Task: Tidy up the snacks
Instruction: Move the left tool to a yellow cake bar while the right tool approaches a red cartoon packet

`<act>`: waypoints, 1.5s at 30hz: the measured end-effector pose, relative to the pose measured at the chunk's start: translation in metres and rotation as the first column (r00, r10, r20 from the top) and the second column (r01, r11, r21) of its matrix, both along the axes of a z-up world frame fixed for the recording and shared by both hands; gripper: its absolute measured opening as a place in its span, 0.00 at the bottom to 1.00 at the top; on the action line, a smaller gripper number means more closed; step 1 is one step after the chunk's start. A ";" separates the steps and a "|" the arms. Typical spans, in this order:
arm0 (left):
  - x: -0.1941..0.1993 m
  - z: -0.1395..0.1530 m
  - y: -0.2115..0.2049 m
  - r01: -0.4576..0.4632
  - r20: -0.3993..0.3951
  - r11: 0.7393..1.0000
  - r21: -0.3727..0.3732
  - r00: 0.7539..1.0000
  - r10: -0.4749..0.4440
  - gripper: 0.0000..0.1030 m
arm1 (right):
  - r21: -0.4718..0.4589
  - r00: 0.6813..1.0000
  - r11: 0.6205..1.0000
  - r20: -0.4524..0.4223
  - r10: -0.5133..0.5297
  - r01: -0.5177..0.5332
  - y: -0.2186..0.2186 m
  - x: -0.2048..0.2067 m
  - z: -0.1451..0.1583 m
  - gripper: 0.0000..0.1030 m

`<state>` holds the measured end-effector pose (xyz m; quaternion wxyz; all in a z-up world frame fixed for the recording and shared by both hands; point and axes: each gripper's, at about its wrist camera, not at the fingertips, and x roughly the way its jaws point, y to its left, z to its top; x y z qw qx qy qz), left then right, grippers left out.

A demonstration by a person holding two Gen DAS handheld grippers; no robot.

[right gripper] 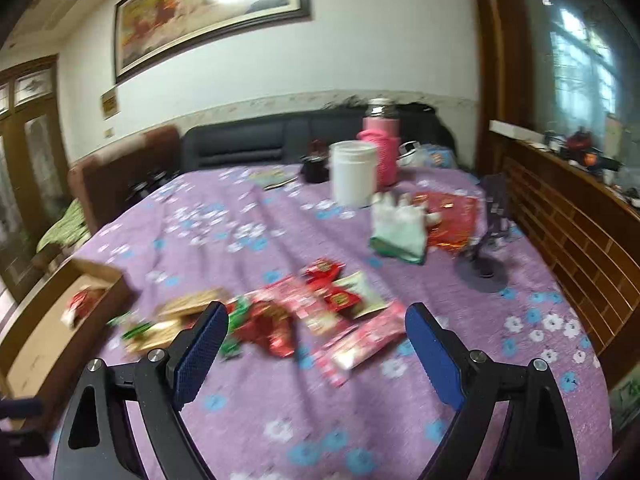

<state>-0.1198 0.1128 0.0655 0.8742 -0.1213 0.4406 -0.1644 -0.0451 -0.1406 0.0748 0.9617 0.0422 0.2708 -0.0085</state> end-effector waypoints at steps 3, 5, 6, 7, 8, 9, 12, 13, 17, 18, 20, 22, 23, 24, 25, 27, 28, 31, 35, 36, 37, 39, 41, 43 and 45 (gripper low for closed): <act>0.006 -0.005 -0.004 0.006 -0.011 1.000 0.013 1.000 -0.006 0.69 | 0.041 0.997 0.997 -0.027 -0.067 0.068 -0.018 0.004 -0.018 0.90; 0.012 -0.011 -0.009 0.014 -0.028 1.000 0.020 1.000 -0.014 0.69 | 0.068 0.990 0.991 -0.095 -0.108 0.115 -0.035 0.015 -0.028 0.90; 0.015 -0.014 -0.012 0.018 -0.041 1.000 0.019 0.999 -0.017 0.69 | 0.086 0.987 0.987 -0.097 -0.129 0.138 -0.041 0.016 -0.029 0.90; 0.017 -0.017 -0.014 0.022 -0.051 1.000 0.017 0.998 -0.021 0.69 | 0.107 0.981 0.978 -0.095 -0.170 0.180 -0.051 0.016 -0.029 0.90; 0.019 -0.020 -0.016 0.029 -0.056 0.999 0.014 0.998 -0.028 0.69 | 0.121 0.975 0.970 -0.092 -0.203 0.213 -0.059 0.013 -0.029 0.90; 0.020 -0.022 -0.018 0.035 -0.055 0.999 0.014 0.998 -0.034 0.69 | 0.131 0.972 0.965 -0.089 -0.215 0.226 -0.063 0.012 -0.028 0.90; 0.028 -0.031 -0.025 0.043 -0.065 0.998 0.040 0.997 -0.041 0.69 | 0.158 0.970 0.958 -0.086 -0.228 0.239 -0.070 0.009 -0.026 0.90; 0.035 -0.036 -0.027 0.045 -0.086 0.998 0.045 0.995 -0.041 0.69 | 0.156 0.971 0.959 -0.091 -0.222 0.234 -0.070 0.011 -0.026 0.90; 0.050 -0.037 -0.032 0.035 -0.090 0.997 0.064 0.996 -0.030 0.69 | 0.156 0.978 0.969 -0.110 -0.175 0.191 -0.061 0.014 -0.028 0.90; 0.053 -0.034 -0.033 0.035 -0.085 0.997 0.070 0.996 -0.029 0.69 | 0.153 0.980 0.971 -0.109 -0.166 0.182 -0.058 0.014 -0.028 0.90; 0.064 -0.027 -0.035 0.037 -0.075 0.996 0.082 0.997 -0.031 0.69 | 0.148 0.982 0.975 -0.108 -0.152 0.167 -0.054 0.014 -0.027 0.90; 0.077 -0.022 -0.037 0.039 -0.076 0.995 0.091 0.997 -0.032 0.69 | 0.153 0.984 0.976 -0.113 -0.141 0.157 -0.052 0.014 -0.028 0.90; 0.088 -0.018 -0.039 0.037 -0.069 0.993 0.114 0.997 -0.030 0.69 | 0.162 0.984 0.975 -0.118 -0.131 0.149 -0.051 0.014 -0.029 0.90; 0.094 -0.016 -0.041 0.034 -0.064 0.990 0.133 0.998 -0.025 0.69 | 0.172 0.985 0.975 -0.123 -0.123 0.144 -0.051 0.015 -0.030 0.90; 0.104 -0.013 -0.043 0.027 -0.051 0.986 0.163 0.999 -0.019 0.69 | 0.182 0.985 0.973 -0.127 -0.119 0.141 -0.052 0.016 -0.030 0.90; 0.128 -0.013 -0.050 0.033 -0.032 0.976 0.214 0.999 -0.027 0.69 | 0.186 0.984 0.972 -0.134 -0.119 0.143 -0.052 0.016 -0.031 0.90; 0.139 -0.016 -0.052 0.033 -0.041 0.972 0.233 0.999 -0.024 0.69 | 0.187 0.984 0.972 -0.137 -0.117 0.142 -0.052 0.017 -0.032 0.90; 0.163 -0.029 -0.056 0.033 -0.063 0.957 0.287 0.998 -0.015 0.69 | 0.191 0.983 0.970 -0.137 -0.122 0.147 -0.054 0.016 -0.031 0.90; 0.172 -0.051 -0.061 0.081 -0.138 0.938 0.337 0.990 -0.036 0.54 | 0.179 0.984 0.972 -0.119 -0.134 0.154 -0.054 0.013 -0.028 0.90; 0.168 -0.052 -0.063 0.095 -0.139 0.934 0.343 0.989 -0.049 0.49 | 0.174 0.984 0.973 -0.115 -0.135 0.154 -0.053 0.013 -0.028 0.90; 0.160 -0.052 -0.066 0.113 -0.137 0.928 0.355 0.988 -0.068 0.47 | 0.168 0.984 0.974 -0.114 -0.134 0.153 -0.052 0.013 -0.027 0.90; 0.146 -0.052 -0.071 0.159 -0.153 0.930 0.331 0.982 -0.113 0.46 | 0.164 0.985 0.975 -0.118 -0.129 0.147 -0.051 0.014 -0.028 0.90; 0.122 -0.050 -0.076 0.248 -0.193 0.938 0.243 0.960 -0.204 0.46 | 0.158 0.984 0.977 -0.124 -0.124 0.143 -0.050 0.015 -0.029 0.90; 0.105 -0.049 -0.071 0.297 -0.228 0.947 0.122 0.937 -0.265 0.46 | 0.163 0.984 0.978 -0.140 -0.108 0.131 -0.049 0.017 -0.032 0.90; 0.092 -0.039 -0.063 0.283 -0.202 0.956 0.072 0.943 -0.264 0.46 | 0.180 0.986 0.977 -0.144 -0.089 0.115 -0.049 0.018 -0.033 0.90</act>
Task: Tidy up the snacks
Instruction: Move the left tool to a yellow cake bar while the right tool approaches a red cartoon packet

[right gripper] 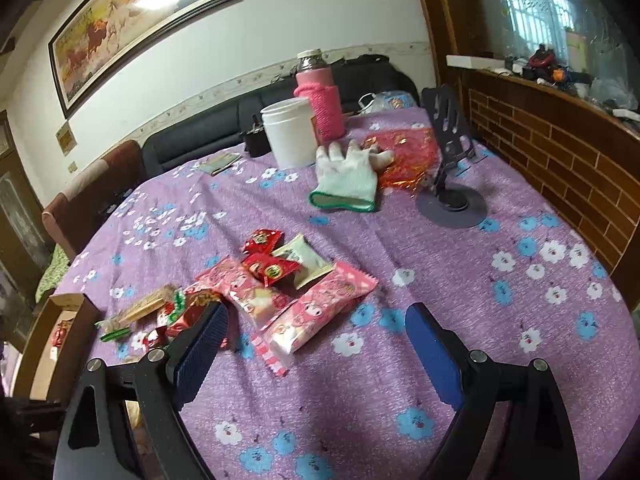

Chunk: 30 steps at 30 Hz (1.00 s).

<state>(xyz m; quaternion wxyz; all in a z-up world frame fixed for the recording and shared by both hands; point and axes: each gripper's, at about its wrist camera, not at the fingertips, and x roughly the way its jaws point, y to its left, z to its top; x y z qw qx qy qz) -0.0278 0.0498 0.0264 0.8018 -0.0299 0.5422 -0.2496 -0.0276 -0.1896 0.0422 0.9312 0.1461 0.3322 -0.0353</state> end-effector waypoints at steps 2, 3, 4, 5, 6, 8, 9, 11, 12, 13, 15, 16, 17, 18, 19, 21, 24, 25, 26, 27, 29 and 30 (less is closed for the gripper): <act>-0.013 0.018 0.018 -0.041 0.050 0.998 -0.043 0.998 0.043 0.47 | 0.030 0.999 0.999 0.016 0.040 -0.041 0.002 -0.002 0.001 0.90; -0.017 0.024 0.026 -0.061 0.066 0.996 -0.059 0.996 0.065 0.48 | 0.044 0.998 0.997 0.025 0.065 -0.066 0.004 -0.002 0.001 0.90; -0.023 0.030 0.035 -0.087 0.083 0.994 -0.073 0.992 0.093 0.48 | 0.067 0.993 0.991 0.034 0.115 -0.117 0.009 -0.002 0.002 0.90; -0.029 0.034 0.046 -0.118 0.098 0.989 -0.090 0.987 0.127 0.50 | 0.100 0.981 0.976 0.037 0.190 -0.193 0.016 -0.001 0.001 0.90; -0.034 0.037 0.055 -0.143 0.105 0.984 -0.109 0.983 0.154 0.51 | 0.135 0.964 0.954 0.035 0.265 -0.268 0.024 0.000 -0.001 0.90; -0.041 0.037 0.066 -0.170 0.100 0.978 -0.125 0.978 0.183 0.51 | 0.162 0.926 0.912 0.028 0.377 -0.376 0.042 0.000 -0.005 0.87; -0.044 0.037 0.071 -0.180 0.096 0.975 -0.130 0.976 0.193 0.51 | 0.140 0.910 0.900 0.021 0.415 -0.414 0.054 -0.001 -0.005 0.83; -0.052 0.035 0.081 -0.199 0.091 0.970 -0.138 0.973 0.212 0.51 | 0.104 0.893 0.889 -0.017 0.449 -0.445 0.074 0.001 -0.004 0.69; -0.056 0.034 0.085 -0.202 0.091 0.970 -0.133 0.972 0.215 0.51 | 0.107 0.887 0.883 -0.027 0.462 -0.457 0.080 0.003 -0.004 0.66; -0.058 0.034 0.086 -0.206 0.091 0.970 -0.128 0.972 0.218 0.51 | 0.098 0.883 0.882 -0.049 0.466 -0.460 0.088 0.006 -0.005 0.63; -0.063 0.033 0.090 -0.213 0.096 0.970 -0.117 0.970 0.224 0.51 | 0.058 0.883 0.888 -0.092 0.460 -0.456 0.102 0.014 -0.007 0.59; -0.065 0.033 0.091 -0.212 0.100 0.971 -0.112 0.970 0.223 0.51 | 0.055 0.877 0.884 -0.114 0.467 -0.464 0.110 0.019 -0.010 0.55; -0.067 0.034 0.092 -0.214 0.103 0.971 -0.105 0.969 0.225 0.51 | 0.057 0.873 0.882 -0.129 0.470 -0.467 0.113 0.023 -0.013 0.47; -0.067 0.034 0.091 -0.216 0.104 0.971 -0.102 0.968 0.227 0.51 | 0.052 0.869 0.880 -0.144 0.474 -0.471 0.119 0.027 -0.014 0.43; -0.069 0.036 0.091 -0.218 0.108 0.970 -0.103 0.967 0.229 0.51 | 0.039 0.864 0.877 -0.153 0.479 -0.479 0.126 0.030 -0.016 0.35; -0.071 0.037 0.091 -0.221 0.112 0.969 -0.107 0.966 0.233 0.52 | -0.004 0.864 0.875 -0.160 0.478 -0.484 0.135 0.029 -0.018 0.25; -0.076 0.039 0.092 -0.224 0.116 0.968 -0.113 0.965 0.237 0.52 | -0.012 0.865 0.879 -0.183 0.467 -0.477 0.135 0.024 -0.018 0.11; -0.076 0.039 0.093 -0.226 0.117 0.968 -0.114 0.964 0.238 0.52 | -0.008 0.866 0.882 -0.192 0.461 -0.471 0.131 0.020 -0.020 0.09; -0.077 0.039 0.093 -0.226 0.119 0.967 -0.114 0.964 0.239 0.52 | -0.009 0.869 0.887 -0.203 0.451 -0.463 0.128 0.016 -0.022 0.09; -0.077 0.038 0.093 -0.226 0.120 0.968 -0.112 0.963 0.239 0.52 | -0.006 0.872 0.892 -0.213 0.441 -0.453 0.121 0.011 -0.024 0.09; -0.077 0.036 0.093 -0.231 0.115 0.967 -0.106 0.963 0.243 0.52 | 0.011 0.880 0.908 -0.239 0.410 -0.419 0.106 0.001 -0.032 0.09; -0.077 0.036 0.092 -0.230 0.112 0.967 -0.107 0.964 0.242 0.52 | 0.029 0.887 0.915 -0.234 0.397 -0.402 0.095 -0.006 -0.032 0.09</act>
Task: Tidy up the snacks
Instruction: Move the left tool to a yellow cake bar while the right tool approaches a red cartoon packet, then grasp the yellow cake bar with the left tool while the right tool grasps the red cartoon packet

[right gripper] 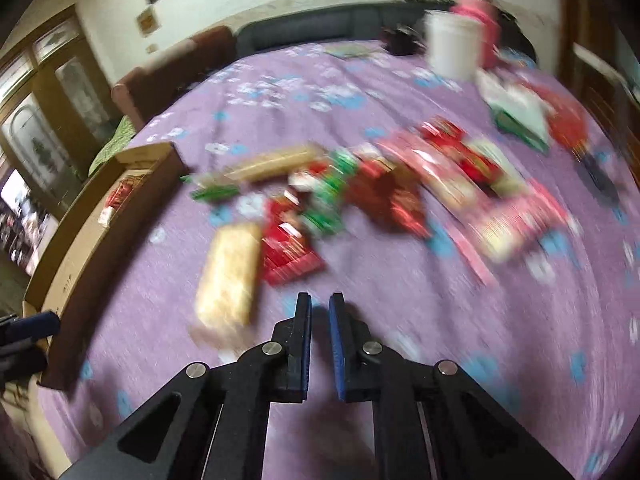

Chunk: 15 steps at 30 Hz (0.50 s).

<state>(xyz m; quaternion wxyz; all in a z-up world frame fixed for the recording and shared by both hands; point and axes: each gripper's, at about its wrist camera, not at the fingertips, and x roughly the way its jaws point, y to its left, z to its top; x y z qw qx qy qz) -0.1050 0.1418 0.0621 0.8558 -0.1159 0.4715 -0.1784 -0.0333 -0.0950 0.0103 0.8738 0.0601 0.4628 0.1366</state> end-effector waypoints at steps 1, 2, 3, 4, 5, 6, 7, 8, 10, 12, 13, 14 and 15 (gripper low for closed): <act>0.000 0.000 -0.003 0.007 0.001 1.000 0.002 1.000 -0.007 0.52 | -0.004 1.000 1.000 -0.013 -0.022 0.022 -0.009 -0.005 0.000 0.09; 0.002 -0.001 -0.005 0.012 0.002 1.000 0.005 1.000 -0.012 0.52 | -0.006 0.999 0.999 -0.020 -0.041 0.041 -0.016 -0.009 0.001 0.09; 0.004 -0.002 -0.010 0.020 0.004 1.000 0.007 1.000 -0.020 0.52 | -0.002 0.998 0.998 -0.017 -0.059 0.059 -0.026 -0.013 0.003 0.09; 0.007 -0.005 -0.016 0.027 0.000 1.000 0.007 1.000 -0.027 0.52 | 0.007 0.998 0.998 -0.008 -0.061 0.061 -0.031 -0.014 0.004 0.09; 0.011 -0.007 -0.022 0.033 -0.010 0.999 0.009 0.999 -0.033 0.52 | 0.018 0.999 0.999 0.003 -0.051 0.051 -0.034 -0.013 0.005 0.12; 0.014 -0.010 -0.028 0.037 -0.020 0.999 0.014 0.999 -0.036 0.52 | 0.020 0.999 0.999 0.012 -0.046 0.046 -0.035 -0.011 0.007 0.16; 0.017 -0.012 -0.033 0.039 -0.025 0.999 0.016 0.999 -0.039 0.52 | 0.020 0.999 0.999 0.023 -0.039 0.038 -0.033 -0.010 0.009 0.27; 0.022 -0.014 -0.041 0.046 -0.030 0.999 0.020 0.999 -0.046 0.52 | 0.023 0.999 1.000 0.045 -0.022 0.021 -0.028 -0.008 0.012 0.36; 0.027 -0.017 -0.049 0.049 -0.038 0.998 0.028 0.998 -0.048 0.52 | 0.031 0.997 0.999 0.078 0.016 -0.018 -0.015 -0.004 0.018 0.38; 0.032 -0.018 -0.053 0.041 -0.043 0.999 0.033 0.998 -0.040 0.52 | 0.034 0.993 0.997 0.101 0.063 -0.067 0.004 0.005 0.024 0.38; 0.033 -0.019 -0.054 0.038 -0.037 0.999 0.034 0.999 -0.037 0.52 | 0.027 0.990 0.996 0.116 0.085 -0.089 0.014 0.011 0.026 0.38; 0.033 -0.019 -0.055 0.038 -0.033 0.999 0.038 0.999 -0.037 0.52 | 0.010 0.987 0.994 0.125 0.102 -0.104 0.025 0.017 0.027 0.38; 0.033 -0.019 -0.055 0.039 -0.032 0.998 0.043 0.999 -0.038 0.52 | -0.006 0.985 0.993 0.125 0.120 -0.120 0.034 0.024 0.026 0.38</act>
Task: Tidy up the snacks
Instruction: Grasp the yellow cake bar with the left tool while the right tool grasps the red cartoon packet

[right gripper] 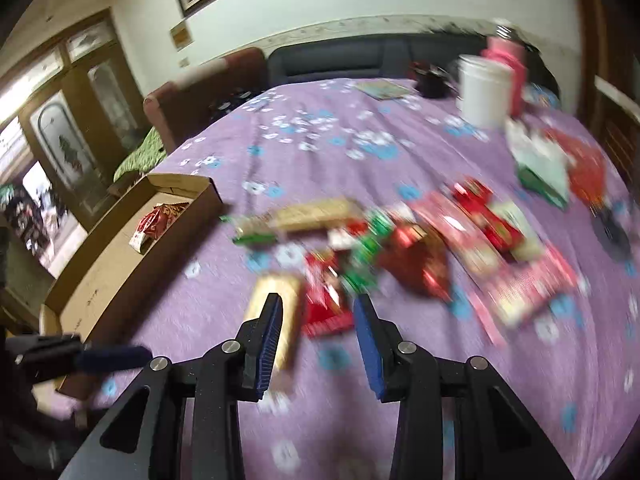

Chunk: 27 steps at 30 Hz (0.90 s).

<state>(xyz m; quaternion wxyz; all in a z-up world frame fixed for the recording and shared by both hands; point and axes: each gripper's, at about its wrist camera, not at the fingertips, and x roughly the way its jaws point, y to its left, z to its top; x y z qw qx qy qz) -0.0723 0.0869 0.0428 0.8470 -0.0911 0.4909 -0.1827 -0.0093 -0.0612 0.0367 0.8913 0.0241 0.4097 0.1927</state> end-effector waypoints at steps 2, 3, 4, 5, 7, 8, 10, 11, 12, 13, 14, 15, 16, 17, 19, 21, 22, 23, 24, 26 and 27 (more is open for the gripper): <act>0.000 -0.002 -0.001 0.000 -0.004 1.000 0.012 1.000 0.000 0.52 | -0.041 1.000 0.999 -0.003 0.015 -0.015 0.014 0.014 -0.007 0.38; 0.001 -0.003 0.000 -0.004 -0.008 1.000 0.016 1.000 0.004 0.52 | -0.052 1.000 0.999 -0.009 0.013 -0.014 0.017 0.019 -0.011 0.38; 0.001 -0.003 0.000 -0.004 -0.009 1.000 0.017 1.000 0.004 0.52 | -0.052 1.000 0.999 -0.020 0.010 -0.011 0.018 0.023 -0.016 0.34; 0.001 -0.004 0.000 -0.003 -0.008 1.000 0.022 1.000 0.003 0.52 | -0.037 0.999 0.999 -0.034 0.008 -0.009 0.017 0.026 -0.020 0.23; 0.004 -0.005 -0.001 -0.002 -0.005 0.999 0.036 1.000 0.002 0.52 | 0.025 0.997 1.000 -0.074 -0.006 0.008 0.006 0.026 -0.023 0.20; 0.007 -0.007 -0.004 -0.002 -0.010 0.999 0.042 1.000 0.003 0.52 | 0.037 0.997 0.999 -0.080 -0.018 0.021 -0.001 0.023 -0.020 0.20; 0.014 -0.008 -0.009 0.001 -0.017 0.999 0.052 1.000 0.000 0.52 | 0.050 0.996 0.997 -0.065 -0.061 0.064 -0.015 0.016 -0.013 0.20; 0.019 -0.010 -0.014 0.002 -0.020 0.998 0.064 1.000 -0.001 0.52 | 0.065 0.995 0.995 -0.068 -0.077 0.081 -0.021 0.012 -0.011 0.20; 0.024 -0.012 -0.018 0.001 -0.024 0.997 0.072 1.000 0.000 0.52 | 0.076 0.993 0.992 -0.065 -0.098 0.103 -0.029 0.008 -0.008 0.20; 0.029 -0.013 -0.023 0.002 -0.029 0.997 0.079 1.000 0.000 0.52 | 0.075 0.991 0.989 -0.051 -0.121 0.125 -0.036 0.005 -0.004 0.20; 0.037 -0.016 -0.029 0.004 -0.029 0.996 0.094 1.000 -0.001 0.52 | 0.074 0.990 0.987 -0.036 -0.139 0.141 -0.041 0.001 -0.001 0.20; 0.044 -0.018 -0.036 0.000 -0.021 0.993 0.114 1.000 0.003 0.52 | 0.086 0.988 0.985 -0.028 -0.150 0.152 -0.047 -0.002 0.001 0.20; 0.049 -0.020 -0.039 -0.002 -0.015 0.992 0.126 1.000 0.004 0.52 | 0.109 0.988 0.982 -0.030 -0.154 0.156 -0.052 -0.003 0.002 0.20; 0.058 -0.023 -0.047 0.000 -0.001 0.988 0.154 1.000 0.000 0.52 | 0.123 0.987 0.979 -0.034 -0.157 0.160 -0.055 -0.003 0.002 0.20; 0.066 -0.028 -0.057 -0.005 0.034 0.977 0.213 0.999 -0.002 0.52 | 0.139 0.987 0.977 -0.044 -0.157 0.162 -0.057 -0.003 -0.001 0.20; 0.069 -0.029 -0.065 0.001 0.059 0.966 0.259 0.998 -0.017 0.51 | 0.157 0.988 0.975 -0.052 -0.148 0.154 -0.058 -0.003 -0.001 0.20; 0.069 -0.030 -0.069 0.002 0.077 0.957 0.292 0.997 -0.025 0.47 | 0.168 0.988 0.974 -0.054 -0.142 0.149 -0.059 -0.003 -0.001 0.20; 0.068 -0.030 -0.071 -0.008 0.101 0.946 0.323 0.995 -0.026 0.39 | 0.177 0.989 0.973 -0.054 -0.137 0.145 -0.058 -0.003 0.000 0.20; 0.067 -0.030 -0.070 -0.007 0.110 0.946 0.323 0.993 -0.031 0.35 | 0.186 0.990 0.972 -0.051 -0.133 0.140 -0.058 -0.003 0.000 0.20; 0.063 -0.028 -0.062 -0.006 0.113 0.960 0.281 0.993 -0.027 0.31 | 0.198 0.990 0.970 -0.049 -0.130 0.137 -0.058 -0.003 0.000 0.20; 0.063 -0.027 -0.058 -0.007 0.109 0.966 0.260 0.994 -0.022 0.31 | 0.203 0.990 0.970 -0.050 -0.129 0.137 -0.058 -0.003 -0.001 0.20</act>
